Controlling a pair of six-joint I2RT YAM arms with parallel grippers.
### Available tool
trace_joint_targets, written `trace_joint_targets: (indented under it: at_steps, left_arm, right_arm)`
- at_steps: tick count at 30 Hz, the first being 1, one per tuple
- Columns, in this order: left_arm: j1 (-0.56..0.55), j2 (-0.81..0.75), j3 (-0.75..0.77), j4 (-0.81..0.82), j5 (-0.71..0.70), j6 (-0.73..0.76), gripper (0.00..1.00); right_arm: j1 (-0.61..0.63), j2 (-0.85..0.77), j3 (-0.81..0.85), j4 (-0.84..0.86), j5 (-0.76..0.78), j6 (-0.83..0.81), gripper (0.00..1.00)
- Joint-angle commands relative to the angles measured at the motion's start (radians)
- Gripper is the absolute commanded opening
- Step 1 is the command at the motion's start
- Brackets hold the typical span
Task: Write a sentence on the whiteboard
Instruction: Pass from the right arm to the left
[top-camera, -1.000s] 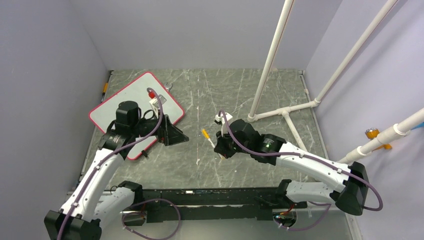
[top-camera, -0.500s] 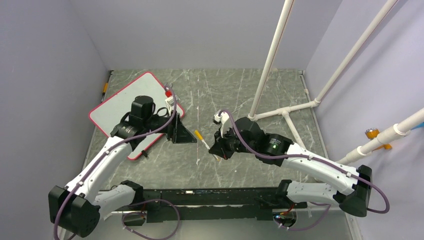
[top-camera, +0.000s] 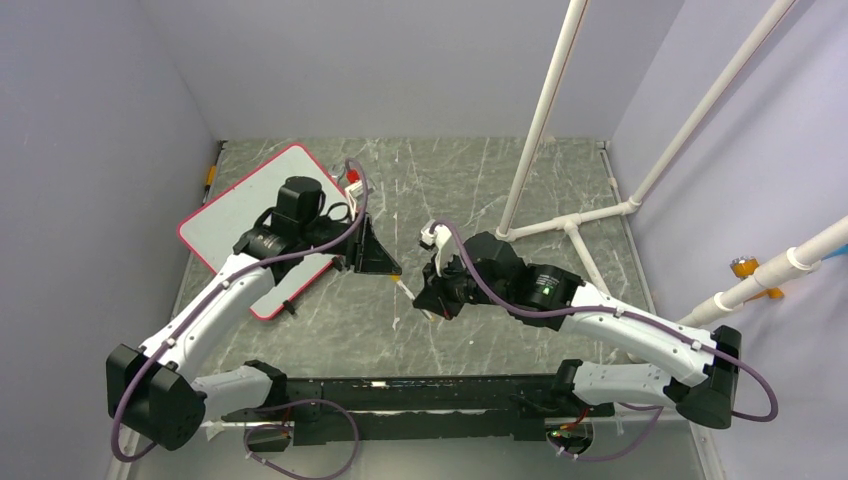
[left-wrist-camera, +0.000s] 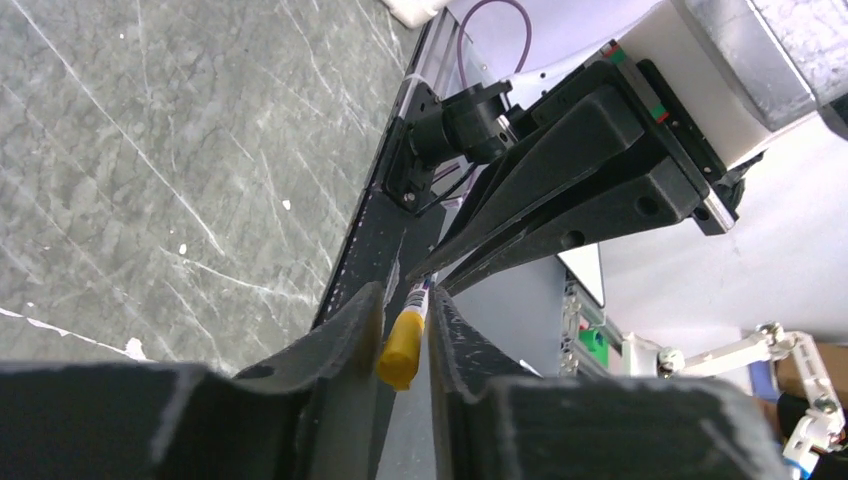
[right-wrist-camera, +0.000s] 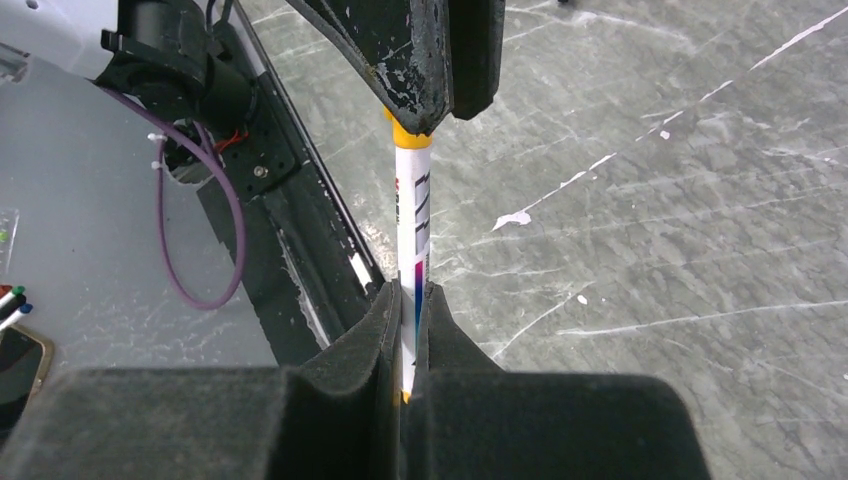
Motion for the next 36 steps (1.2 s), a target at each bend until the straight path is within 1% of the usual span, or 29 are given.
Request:
trace_joint_targets:
  at_steps: [1,2,3,6,8,9,11,14,20,24,25,26,27,28,29,30,31,32,36]
  left_arm:
    - [-0.016,0.001,0.051,-0.054,0.028,0.057,0.23]
    - [-0.017,0.000,0.053,-0.068,0.024,0.064,0.23]
    - [-0.018,-0.002,0.053,-0.082,0.019,0.069,0.25]
    - [-0.018,-0.017,0.042,-0.092,0.015,0.067,0.39]
    - [-0.018,-0.028,0.032,-0.086,0.020,0.057,0.44]
    - [-0.019,-0.032,0.031,-0.084,0.021,0.053,0.45]
    - [-0.019,-0.040,0.027,-0.087,0.020,0.051,0.41]
    - [-0.020,-0.049,0.024,-0.086,0.015,0.048,0.32]
    - [-0.024,-0.047,0.007,-0.068,0.016,0.032,0.18]
    - [-0.031,-0.053,-0.011,-0.062,0.003,0.030,0.00]
    - [-0.032,-0.058,-0.017,-0.056,-0.003,0.025,0.00]
    - [-0.032,-0.065,-0.022,-0.045,-0.008,0.017,0.00]
    - [-0.032,-0.074,-0.030,-0.032,-0.013,0.005,0.00]
    - [-0.032,-0.082,-0.033,-0.015,-0.020,-0.009,0.00]
    - [-0.032,-0.094,-0.039,0.004,-0.026,-0.023,0.00]
    - [-0.032,-0.103,-0.043,0.022,-0.031,-0.039,0.00]
    - [-0.032,-0.110,-0.045,0.043,-0.032,-0.053,0.00]
    - [-0.032,-0.118,-0.047,0.060,-0.036,-0.070,0.00]
    - [-0.032,-0.147,-0.044,0.117,-0.062,-0.126,0.00]
  right_arm:
    - [0.008,0.002,0.048,0.002,0.006,-0.026,0.00]
    - [0.008,0.001,0.048,0.002,0.008,-0.026,0.00]
    - [0.010,0.000,0.046,0.002,0.012,-0.026,0.00]
    - [0.010,-0.001,0.045,-0.005,0.018,-0.030,0.00]
    - [0.012,-0.003,0.042,-0.008,0.023,-0.032,0.00]
    - [0.012,-0.005,0.040,-0.009,0.025,-0.033,0.00]
    - [0.012,-0.007,0.038,-0.010,0.028,-0.033,0.00]
    - [0.013,-0.011,0.036,-0.009,0.027,-0.033,0.00]
    - [0.016,-0.021,0.031,-0.007,0.027,-0.034,0.00]
    - [0.019,-0.031,0.025,-0.006,0.040,-0.030,0.00]
    - [0.019,-0.032,0.021,-0.006,0.048,-0.023,0.00]
    - [0.018,-0.035,0.018,-0.004,0.059,-0.015,0.09]
    - [0.019,-0.042,0.011,0.002,0.070,-0.006,0.30]
    - [0.019,-0.048,0.003,0.013,0.075,0.005,0.45]
    - [0.018,-0.057,-0.006,0.025,0.091,0.021,0.58]
    - [0.018,-0.067,-0.016,0.039,0.101,0.038,0.66]
    - [0.020,-0.075,-0.026,0.057,0.104,0.052,0.72]
    - [0.019,-0.084,-0.036,0.075,0.109,0.067,0.74]
    - [0.017,-0.116,-0.063,0.160,0.147,0.153,0.79]
